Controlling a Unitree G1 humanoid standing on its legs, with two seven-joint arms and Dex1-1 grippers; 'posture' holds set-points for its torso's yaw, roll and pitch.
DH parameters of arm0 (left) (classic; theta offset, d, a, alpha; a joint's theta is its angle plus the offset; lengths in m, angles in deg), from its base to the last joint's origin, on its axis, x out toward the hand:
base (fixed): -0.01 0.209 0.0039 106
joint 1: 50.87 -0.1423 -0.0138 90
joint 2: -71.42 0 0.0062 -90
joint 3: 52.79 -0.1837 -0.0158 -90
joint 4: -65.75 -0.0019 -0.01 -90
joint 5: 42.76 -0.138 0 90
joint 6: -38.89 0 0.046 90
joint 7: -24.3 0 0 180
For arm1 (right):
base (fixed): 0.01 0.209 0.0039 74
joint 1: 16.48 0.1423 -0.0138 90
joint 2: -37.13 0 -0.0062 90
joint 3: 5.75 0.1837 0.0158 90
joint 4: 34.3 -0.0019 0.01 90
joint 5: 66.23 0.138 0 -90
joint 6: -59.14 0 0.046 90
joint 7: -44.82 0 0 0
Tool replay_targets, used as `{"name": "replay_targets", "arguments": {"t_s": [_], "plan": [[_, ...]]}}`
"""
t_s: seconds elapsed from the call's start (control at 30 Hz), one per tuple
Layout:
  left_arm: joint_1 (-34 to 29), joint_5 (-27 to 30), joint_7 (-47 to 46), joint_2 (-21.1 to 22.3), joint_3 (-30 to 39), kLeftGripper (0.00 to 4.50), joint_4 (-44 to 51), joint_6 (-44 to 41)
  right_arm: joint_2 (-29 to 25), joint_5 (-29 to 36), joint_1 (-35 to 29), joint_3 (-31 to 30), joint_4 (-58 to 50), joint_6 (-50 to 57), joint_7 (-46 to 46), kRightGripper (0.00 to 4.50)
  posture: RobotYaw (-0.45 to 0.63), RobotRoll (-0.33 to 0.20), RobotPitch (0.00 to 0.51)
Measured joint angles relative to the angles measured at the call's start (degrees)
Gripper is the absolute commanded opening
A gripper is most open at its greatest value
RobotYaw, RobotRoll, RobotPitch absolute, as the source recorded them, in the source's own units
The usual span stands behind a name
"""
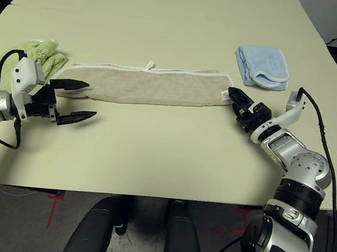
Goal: Fold the towel and set it aside.
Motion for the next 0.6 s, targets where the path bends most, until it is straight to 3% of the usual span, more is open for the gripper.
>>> {"name": "replay_targets", "arguments": {"t_s": [0.1,0.2,0.53,0.6], "plan": [[-0.1,0.0,0.0,0.1,0.0,4.50,0.0,-0.2,0.5,0.0,0.1,-0.9,0.0,-1.1,-0.3,4.47,0.02,0.000,0.199],[-0.4,0.0,0.0,0.1,0.0,4.50,0.0,-0.2,0.9,0.0,0.1,-1.6,0.2,-2.1,-0.7,3.87,0.02,0.000,0.197],[-0.4,0.0,0.0,0.0,0.0,4.50,0.0,-0.2,1.4,0.5,0.5,-2.9,1.4,-4.2,-1.5,0.22,0.02,0.000,0.188],[-0.4,0.0,0.0,0.0,0.0,4.50,0.0,-0.2,1.4,0.6,0.4,-2.9,1.2,-4.8,-1.7,0.04,0.02,0.000,0.188]]}}
